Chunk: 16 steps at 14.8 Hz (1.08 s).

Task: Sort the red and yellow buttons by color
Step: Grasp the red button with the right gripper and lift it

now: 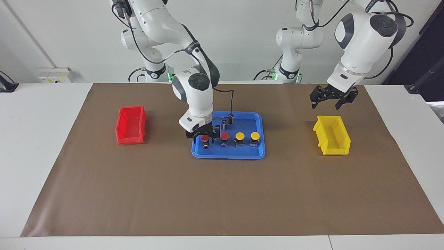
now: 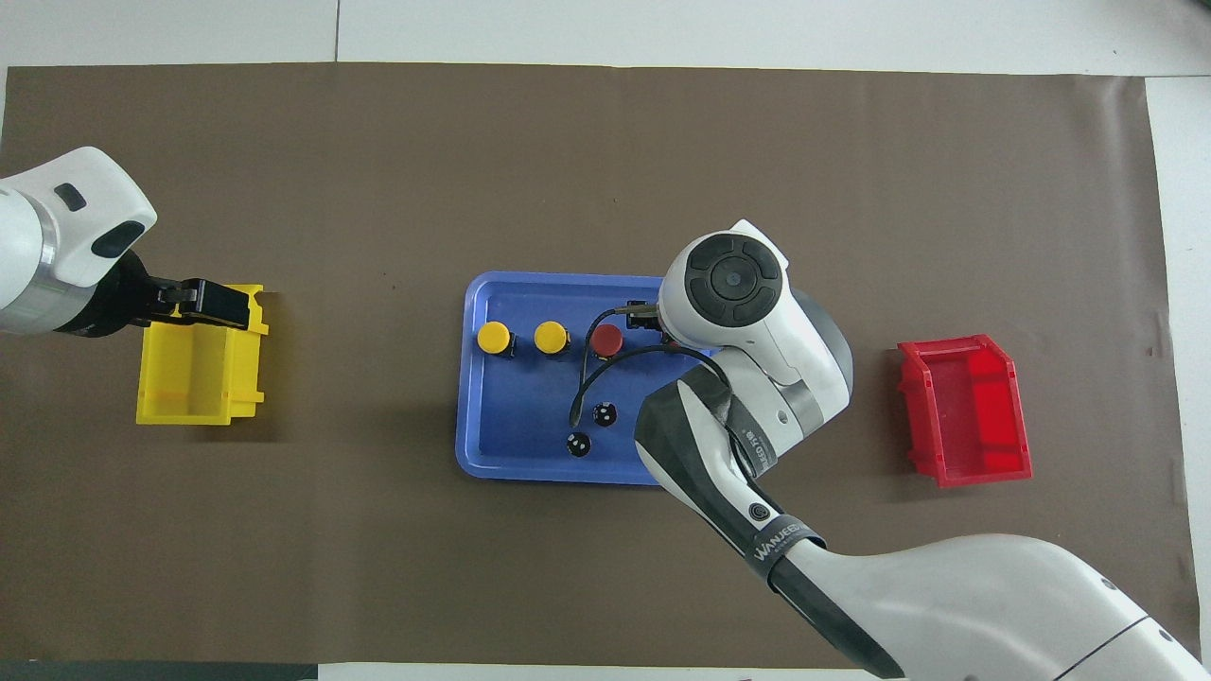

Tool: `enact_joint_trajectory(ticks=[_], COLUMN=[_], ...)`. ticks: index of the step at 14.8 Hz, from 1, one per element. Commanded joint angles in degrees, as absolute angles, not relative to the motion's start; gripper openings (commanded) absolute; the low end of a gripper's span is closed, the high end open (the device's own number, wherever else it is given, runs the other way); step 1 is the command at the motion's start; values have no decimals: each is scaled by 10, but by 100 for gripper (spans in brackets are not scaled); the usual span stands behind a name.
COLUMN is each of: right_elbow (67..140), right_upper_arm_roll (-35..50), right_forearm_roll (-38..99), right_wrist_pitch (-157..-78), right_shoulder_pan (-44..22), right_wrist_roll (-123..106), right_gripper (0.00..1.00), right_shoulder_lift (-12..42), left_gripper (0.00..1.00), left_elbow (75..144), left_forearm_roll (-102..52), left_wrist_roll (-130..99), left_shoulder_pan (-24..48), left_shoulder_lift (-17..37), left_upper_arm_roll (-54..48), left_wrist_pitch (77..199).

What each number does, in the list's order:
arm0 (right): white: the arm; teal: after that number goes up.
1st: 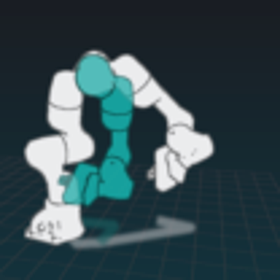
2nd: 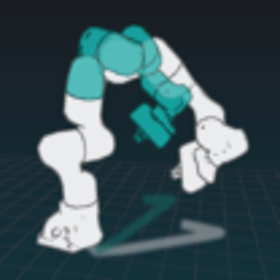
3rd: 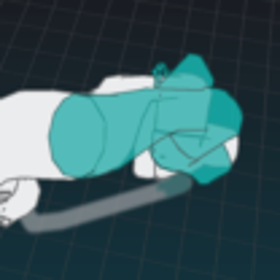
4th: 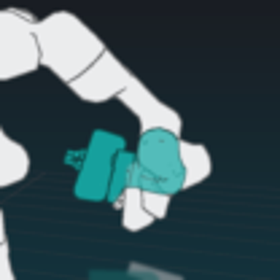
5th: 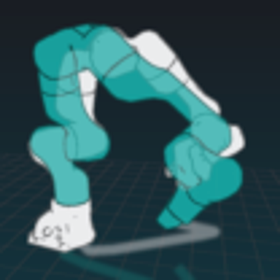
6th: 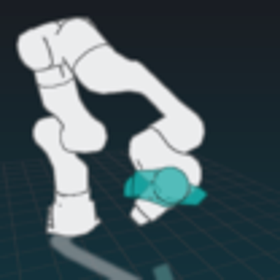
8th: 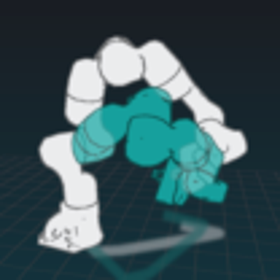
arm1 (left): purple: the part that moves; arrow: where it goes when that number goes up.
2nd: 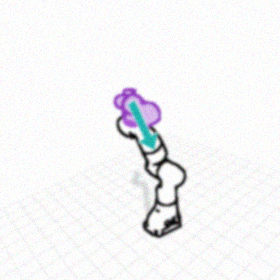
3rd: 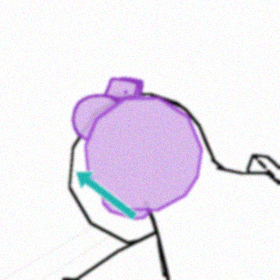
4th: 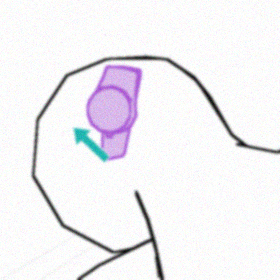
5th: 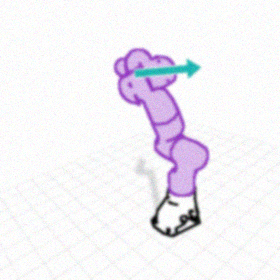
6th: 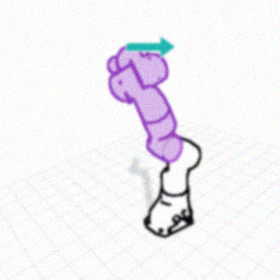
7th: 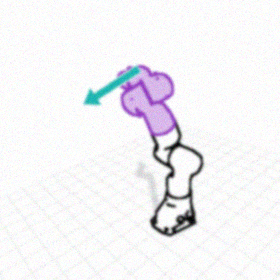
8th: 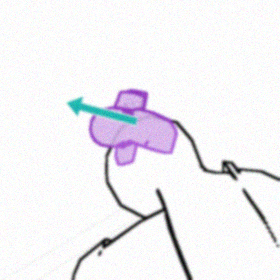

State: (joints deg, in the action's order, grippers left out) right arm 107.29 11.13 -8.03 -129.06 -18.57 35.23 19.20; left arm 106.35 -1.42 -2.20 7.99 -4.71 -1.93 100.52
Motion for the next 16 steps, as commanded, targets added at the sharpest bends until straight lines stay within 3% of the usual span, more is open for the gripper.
enact_joint_trajectory(ticks=[1,6,16], right_elbow=[1082,1086,1084], right_upper_arm_roll=[116,116,119], right_forearm_roll=[-83,-81,-64], right_wrist_pitch=[-1286,-1285,-1288], right_shoulder_pan=[-182,-183,-185], right_wrist_roll=[352,351,321], right_gripper=[82,74,36], right_shoulder_lift=[185,184,185], left_gripper=[100,100,100], left_elbow=[1079,1079,1079], left_forearm_roll=[-6,-6,-6], left_wrist_roll=[-25,-25,-25], left_shoulder_pan=[83,83,83], left_shoulder_lift=[-65,-65,-65], left_upper_arm_roll=[-17,-17,-17], left_wrist_pitch=[1005,1005,1013])
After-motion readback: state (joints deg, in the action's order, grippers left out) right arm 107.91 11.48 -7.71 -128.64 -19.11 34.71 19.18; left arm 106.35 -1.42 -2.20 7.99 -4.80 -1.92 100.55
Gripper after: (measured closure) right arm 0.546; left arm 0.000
